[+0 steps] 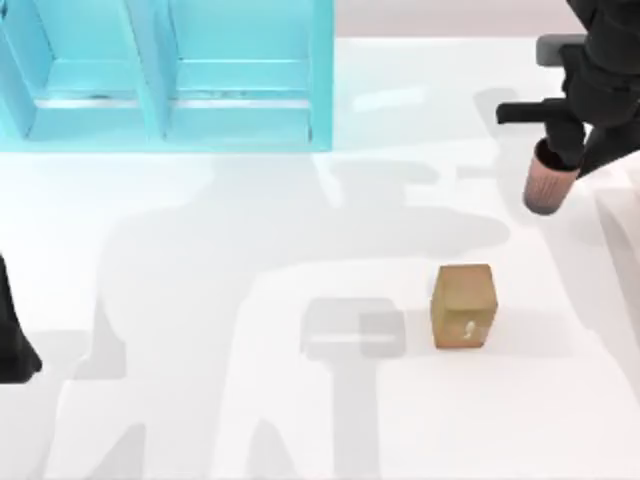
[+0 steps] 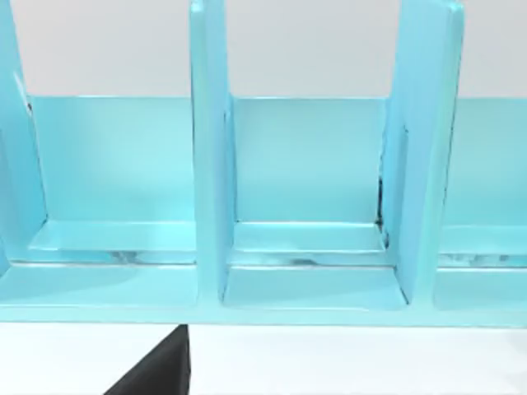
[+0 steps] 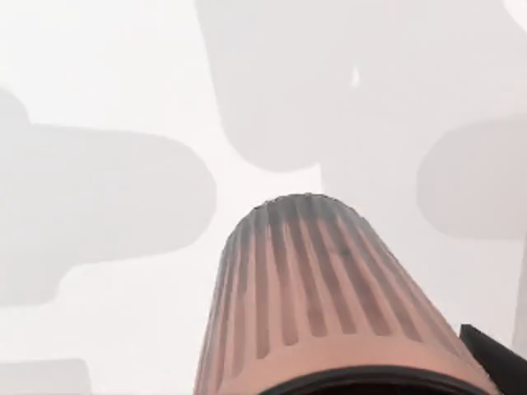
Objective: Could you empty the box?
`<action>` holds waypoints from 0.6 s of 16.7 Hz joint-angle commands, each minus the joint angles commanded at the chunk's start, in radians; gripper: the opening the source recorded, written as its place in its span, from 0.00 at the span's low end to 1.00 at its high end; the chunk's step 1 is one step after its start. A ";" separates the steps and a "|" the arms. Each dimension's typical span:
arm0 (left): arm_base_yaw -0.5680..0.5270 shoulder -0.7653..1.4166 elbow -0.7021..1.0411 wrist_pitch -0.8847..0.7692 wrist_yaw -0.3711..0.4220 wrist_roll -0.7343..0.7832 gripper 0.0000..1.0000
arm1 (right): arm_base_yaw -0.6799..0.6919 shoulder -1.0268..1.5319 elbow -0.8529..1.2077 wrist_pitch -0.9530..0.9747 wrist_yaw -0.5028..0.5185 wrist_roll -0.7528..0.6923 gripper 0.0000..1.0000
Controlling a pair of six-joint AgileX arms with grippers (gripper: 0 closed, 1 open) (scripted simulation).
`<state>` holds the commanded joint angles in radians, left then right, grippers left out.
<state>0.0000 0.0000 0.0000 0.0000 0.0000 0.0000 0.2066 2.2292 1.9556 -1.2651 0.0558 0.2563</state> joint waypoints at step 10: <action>0.000 0.000 0.000 0.000 0.000 0.000 1.00 | 0.009 0.025 -0.098 0.121 0.002 0.006 0.00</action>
<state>0.0000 0.0000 0.0000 0.0000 0.0000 0.0000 0.2158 2.2544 1.8579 -1.1441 0.0574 0.2620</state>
